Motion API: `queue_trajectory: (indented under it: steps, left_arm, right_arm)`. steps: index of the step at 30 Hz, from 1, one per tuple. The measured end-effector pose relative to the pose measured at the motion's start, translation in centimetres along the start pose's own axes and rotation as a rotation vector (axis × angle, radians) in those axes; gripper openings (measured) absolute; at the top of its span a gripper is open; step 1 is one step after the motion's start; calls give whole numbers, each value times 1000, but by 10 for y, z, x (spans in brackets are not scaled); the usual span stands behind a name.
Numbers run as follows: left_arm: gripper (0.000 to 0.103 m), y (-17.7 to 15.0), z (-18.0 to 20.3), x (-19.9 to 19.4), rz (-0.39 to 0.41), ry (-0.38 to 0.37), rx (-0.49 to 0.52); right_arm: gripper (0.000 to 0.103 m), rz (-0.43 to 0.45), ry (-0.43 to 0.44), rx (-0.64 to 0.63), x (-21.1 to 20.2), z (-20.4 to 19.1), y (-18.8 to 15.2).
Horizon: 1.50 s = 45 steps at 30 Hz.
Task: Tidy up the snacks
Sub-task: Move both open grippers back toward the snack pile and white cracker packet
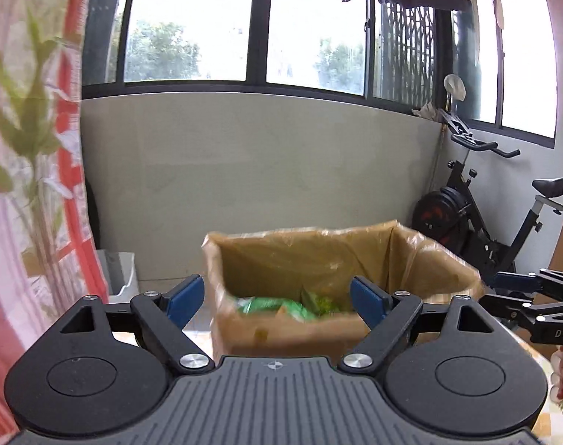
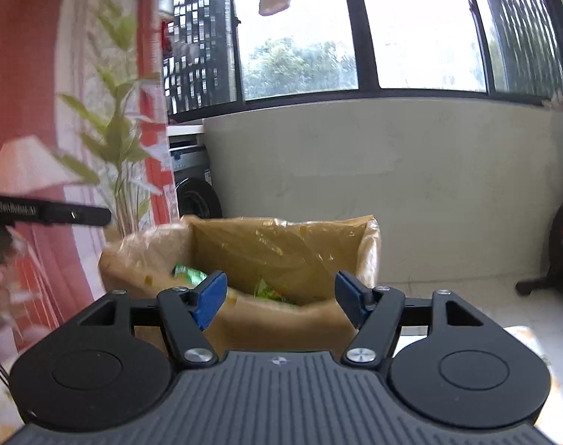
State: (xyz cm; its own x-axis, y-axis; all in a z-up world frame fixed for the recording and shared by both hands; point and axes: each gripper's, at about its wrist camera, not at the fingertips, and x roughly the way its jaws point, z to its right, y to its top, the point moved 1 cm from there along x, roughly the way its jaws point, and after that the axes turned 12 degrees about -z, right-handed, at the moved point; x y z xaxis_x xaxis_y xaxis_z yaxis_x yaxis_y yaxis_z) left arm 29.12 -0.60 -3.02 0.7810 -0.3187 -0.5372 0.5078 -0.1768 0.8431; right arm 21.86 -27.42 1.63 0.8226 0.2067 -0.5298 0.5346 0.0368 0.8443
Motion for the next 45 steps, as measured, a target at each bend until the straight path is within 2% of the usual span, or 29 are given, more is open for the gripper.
queue_trajectory:
  steps: [5,8,10,13,18,22,25,28,34,39,44,45]
  left_arm:
    - [87,-44,-10,-16,-24,37,-39]
    - [86,-70,-19,-14,-81,65,-114]
    - [86,-85,-24,-8,-118,49,-175]
    - [85,-102,-25,-4,-152,57,-206]
    - [83,-110,-28,6,-206,49,-239]
    - [85,-103,-14,20,-216,13,-238]
    - [87,-98,8,35,-262,-47,-223]
    - [87,-100,31,50,-300,-103,-215]
    - [87,-105,59,81,-413,-112,-205]
    - [88,-112,61,95,-460,4,-198]
    - [89,-130,67,105,-522,13,-215]
    - [86,-134,69,104,-527,9,-216]
  right_arm:
    - [68,-37,-19,35,-9,-1,-40]
    - [68,-74,-35,97,-7,3,-64]
    - [68,-132,-37,138,0,7,-80]
    - [68,-232,-30,146,16,7,-100]
    - [67,-416,-74,218,53,15,-124]
    - [67,-458,-103,283,71,23,-130]
    - [66,-488,-136,216,78,20,-135]
    - [63,-471,-141,128,71,12,-144]
    - [60,-406,-127,62,47,8,-168]
    - [59,-395,-151,34,42,2,-170]
    - [57,-379,-118,77,43,10,-166]
    - [57,-376,-111,86,42,12,-166]
